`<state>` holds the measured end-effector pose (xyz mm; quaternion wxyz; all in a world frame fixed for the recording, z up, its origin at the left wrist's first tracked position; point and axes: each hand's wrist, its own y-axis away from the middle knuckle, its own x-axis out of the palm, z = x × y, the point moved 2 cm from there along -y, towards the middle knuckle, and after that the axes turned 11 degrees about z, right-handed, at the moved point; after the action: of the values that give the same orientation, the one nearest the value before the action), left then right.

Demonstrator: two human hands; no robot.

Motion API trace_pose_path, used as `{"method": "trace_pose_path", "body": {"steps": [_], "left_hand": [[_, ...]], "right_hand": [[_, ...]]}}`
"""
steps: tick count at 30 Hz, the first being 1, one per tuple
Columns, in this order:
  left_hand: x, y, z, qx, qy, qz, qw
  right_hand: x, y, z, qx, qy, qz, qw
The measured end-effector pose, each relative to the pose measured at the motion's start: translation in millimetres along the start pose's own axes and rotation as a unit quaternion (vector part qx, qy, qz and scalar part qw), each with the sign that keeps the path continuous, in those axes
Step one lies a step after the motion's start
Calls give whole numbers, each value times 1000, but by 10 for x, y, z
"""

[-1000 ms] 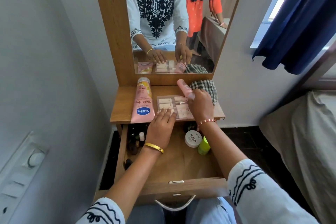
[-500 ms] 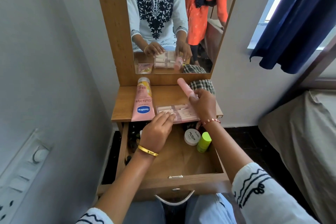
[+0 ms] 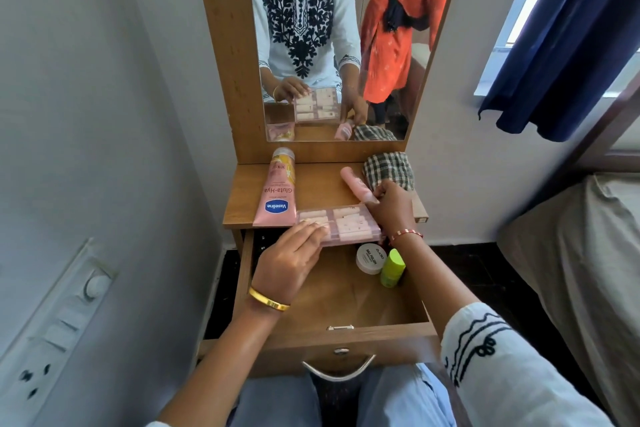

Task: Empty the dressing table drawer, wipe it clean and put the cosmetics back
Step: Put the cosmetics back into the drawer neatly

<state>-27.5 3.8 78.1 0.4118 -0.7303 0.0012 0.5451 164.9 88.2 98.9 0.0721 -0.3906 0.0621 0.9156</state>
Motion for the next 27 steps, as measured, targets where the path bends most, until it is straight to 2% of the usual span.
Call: {"method": "trace_pose_path", "body": {"steps": [8,11,13,14,17,19,21,24,27], "left_hand": [[-65,12,-16,4,-6,-15,1000],[-85,-12,-27,6,-10,-20,1000],[-91,-26,-50,11,-12,-35,999],[-94,-33,-60,8,-12,-40,999],[-62,-12,-75,0,-8,-41,999],[-41,22,-91,-28,10,-27,999],[-35,69,-108,-71,69,-26,995],[-35,172,-111,-193,236,-32,952],[-31,227,-119,-336,374,-32,864]], "right_hand": [[4,22,-73,-10,-23,-20,999],[-54,153,-9,-1,-105,-33,994],[-71,248,26,32,-172,12,984],[-63,288,34,60,-231,62,969],[-23,401,24,107,-432,212,870],[-8,441,-9,92,-502,236,827],[10,472,-60,71,-531,234,812],[20,549,-132,54,-536,231,810],[14,667,-224,57,-543,246,801]]}}
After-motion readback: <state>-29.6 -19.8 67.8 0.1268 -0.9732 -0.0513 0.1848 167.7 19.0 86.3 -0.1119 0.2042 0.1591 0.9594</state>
